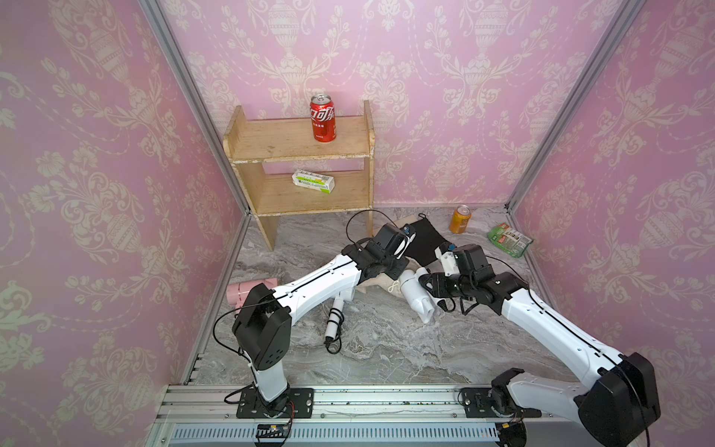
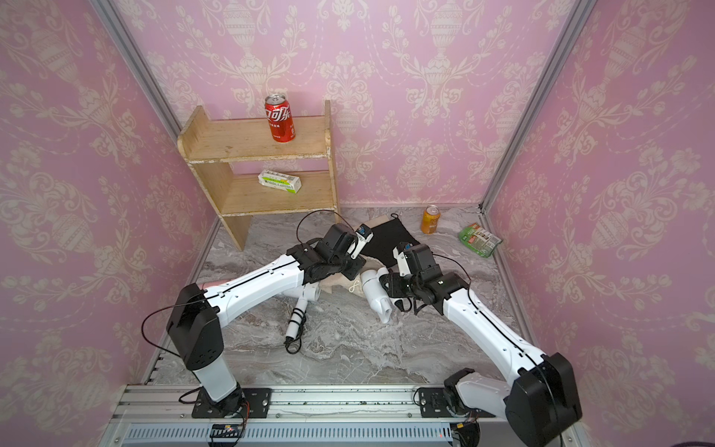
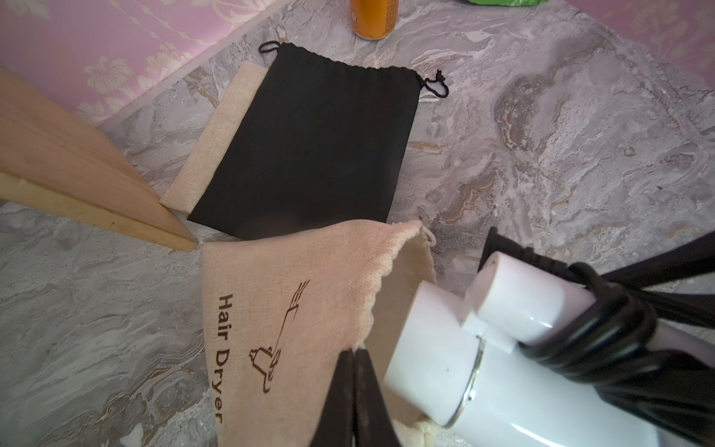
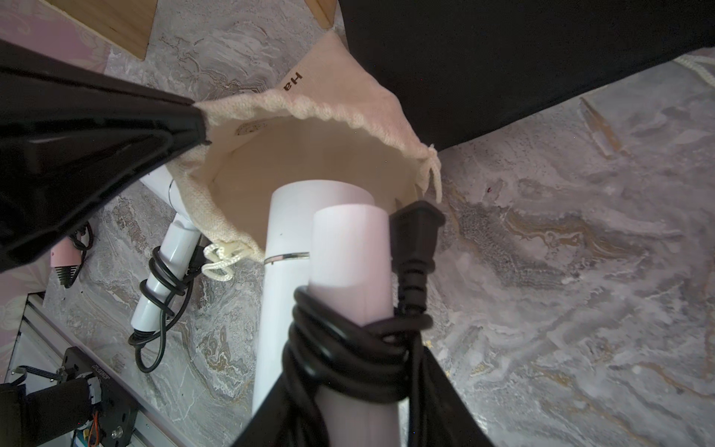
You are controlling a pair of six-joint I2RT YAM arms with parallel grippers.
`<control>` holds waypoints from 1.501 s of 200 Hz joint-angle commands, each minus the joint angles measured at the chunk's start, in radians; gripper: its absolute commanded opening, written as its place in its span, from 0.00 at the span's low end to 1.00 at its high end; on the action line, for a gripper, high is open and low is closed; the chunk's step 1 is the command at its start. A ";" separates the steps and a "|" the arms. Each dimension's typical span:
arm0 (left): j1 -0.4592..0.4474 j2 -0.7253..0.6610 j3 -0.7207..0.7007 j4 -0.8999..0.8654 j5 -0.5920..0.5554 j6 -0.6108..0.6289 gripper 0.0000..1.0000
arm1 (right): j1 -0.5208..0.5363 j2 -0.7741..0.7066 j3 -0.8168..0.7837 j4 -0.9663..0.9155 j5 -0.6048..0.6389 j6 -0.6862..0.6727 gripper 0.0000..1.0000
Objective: Pack away hair dryers
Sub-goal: Place the hair dryer in the drawstring bag.
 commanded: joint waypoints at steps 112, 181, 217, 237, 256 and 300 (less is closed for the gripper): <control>-0.020 0.051 0.097 -0.003 0.069 -0.013 0.00 | 0.012 0.011 0.049 0.080 -0.074 -0.008 0.28; -0.020 0.056 0.096 -0.004 0.087 -0.008 0.00 | 0.011 0.008 0.117 0.010 -0.048 -0.032 0.28; -0.020 0.059 0.122 -0.036 0.099 0.003 0.00 | 0.012 0.021 0.120 0.027 -0.052 -0.019 0.28; -0.020 0.047 0.127 -0.040 0.106 0.012 0.00 | 0.011 0.044 0.109 0.058 -0.074 -0.013 0.28; -0.020 0.046 0.140 -0.037 0.106 0.015 0.00 | 0.012 0.064 0.102 0.076 -0.070 -0.012 0.28; -0.020 0.037 0.201 -0.088 0.129 -0.002 0.00 | 0.011 0.102 0.097 0.119 -0.098 -0.005 0.28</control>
